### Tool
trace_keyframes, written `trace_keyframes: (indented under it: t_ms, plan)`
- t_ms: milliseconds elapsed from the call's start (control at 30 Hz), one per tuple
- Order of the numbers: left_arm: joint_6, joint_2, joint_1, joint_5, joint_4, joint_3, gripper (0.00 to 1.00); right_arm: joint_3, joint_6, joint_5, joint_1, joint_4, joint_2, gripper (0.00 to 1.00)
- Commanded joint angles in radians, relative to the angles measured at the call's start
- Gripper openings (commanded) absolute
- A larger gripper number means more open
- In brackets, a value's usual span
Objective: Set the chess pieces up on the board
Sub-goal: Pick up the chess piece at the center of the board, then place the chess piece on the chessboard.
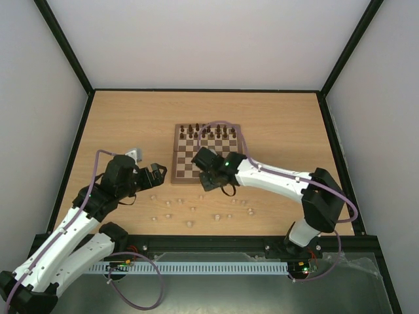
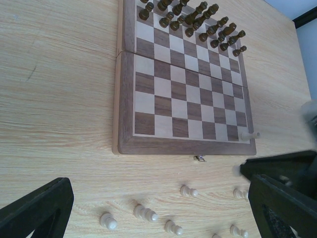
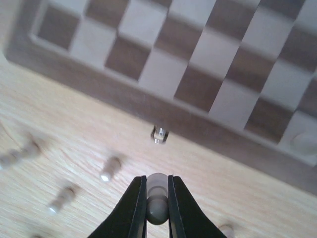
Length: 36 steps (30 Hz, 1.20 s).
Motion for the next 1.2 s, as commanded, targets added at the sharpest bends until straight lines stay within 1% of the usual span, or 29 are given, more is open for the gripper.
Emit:
trace_keyframes:
  t_ms: [0, 200, 467, 833, 1167]
  plan:
    - [0.006, 0.011, -0.005, 0.004, -0.018, 0.029, 1.00, 0.131, -0.068, 0.040, -0.080, -0.136, -0.046, 0.06]
    - [0.004, 0.028, -0.006, 0.005, -0.004, 0.045, 1.00, 0.273, -0.137, 0.026, -0.196, -0.188, 0.010, 0.06]
    - [0.006, 0.032, -0.005, -0.001, 0.003, 0.053, 1.00, 0.241, -0.174, -0.027, -0.315, -0.146, 0.069, 0.06]
    - [0.012, 0.033, -0.006, 0.011, 0.029, 0.035, 0.99, 0.157, -0.177, -0.019, -0.357, -0.119, 0.120, 0.06]
    - [0.015, 0.029, -0.006, 0.012, 0.031, 0.027, 1.00, 0.140, -0.168, 0.013, -0.368, -0.116, 0.164, 0.06]
